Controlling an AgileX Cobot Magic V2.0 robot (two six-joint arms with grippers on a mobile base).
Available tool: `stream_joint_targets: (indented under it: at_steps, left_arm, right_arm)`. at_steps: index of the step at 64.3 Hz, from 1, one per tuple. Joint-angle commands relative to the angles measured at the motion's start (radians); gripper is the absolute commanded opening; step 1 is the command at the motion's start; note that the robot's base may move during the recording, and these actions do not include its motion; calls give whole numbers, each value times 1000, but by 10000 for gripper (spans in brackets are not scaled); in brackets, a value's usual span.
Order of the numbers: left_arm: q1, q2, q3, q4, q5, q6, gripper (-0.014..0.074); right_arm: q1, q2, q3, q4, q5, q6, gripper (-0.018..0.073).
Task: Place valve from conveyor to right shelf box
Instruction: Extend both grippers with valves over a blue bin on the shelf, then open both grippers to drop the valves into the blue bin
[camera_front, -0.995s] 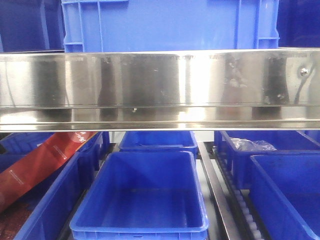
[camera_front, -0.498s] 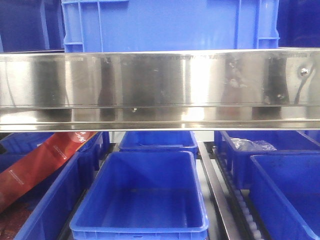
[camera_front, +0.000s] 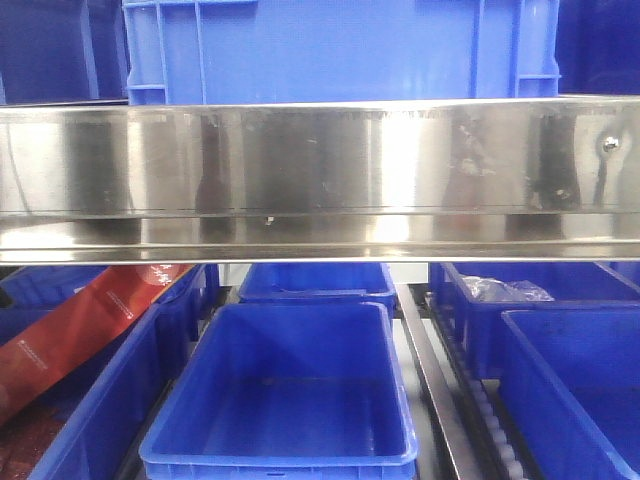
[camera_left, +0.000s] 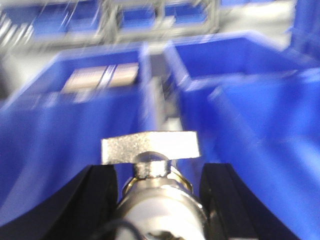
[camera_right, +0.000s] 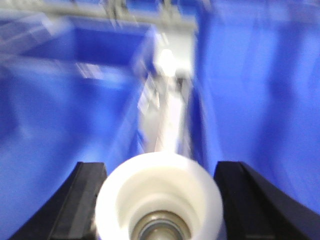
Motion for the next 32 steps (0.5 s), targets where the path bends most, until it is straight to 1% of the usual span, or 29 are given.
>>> stream_joint_targets:
  at_steps: [1, 7, 10, 15, 18, 25, 32]
  left_arm:
    - [-72, 39, -95, -22, -54, 8, -111]
    - [-167, 117, -204, -22, -16, 8, -111]
    - [-205, 163, -240, -22, -12, 8, -111]
    - [-280, 245, -300, -37, -8, 8, -111]
    - [-310, 287, -319, -52, -8, 8, -111]
    - [-352, 376, -338, -120, -8, 8, -111]
    - [-365, 451, -338, -175, -7, 8, -111]
  right_arm:
    - [54, 14, -97, 6, -90, -5, -154]
    - [114, 66, -177, 6, -82, -5, -154]
    - [143, 98, -213, 6, -80, -5, -154]
    - [194, 160, -268, 6, -76, -5, -154]
    - [218, 197, -286, 7, -76, -5, -154]
    - [258, 259, -295, 25, -81, -5, -154]
    - [276, 330, -295, 30, -65, -5, -154]
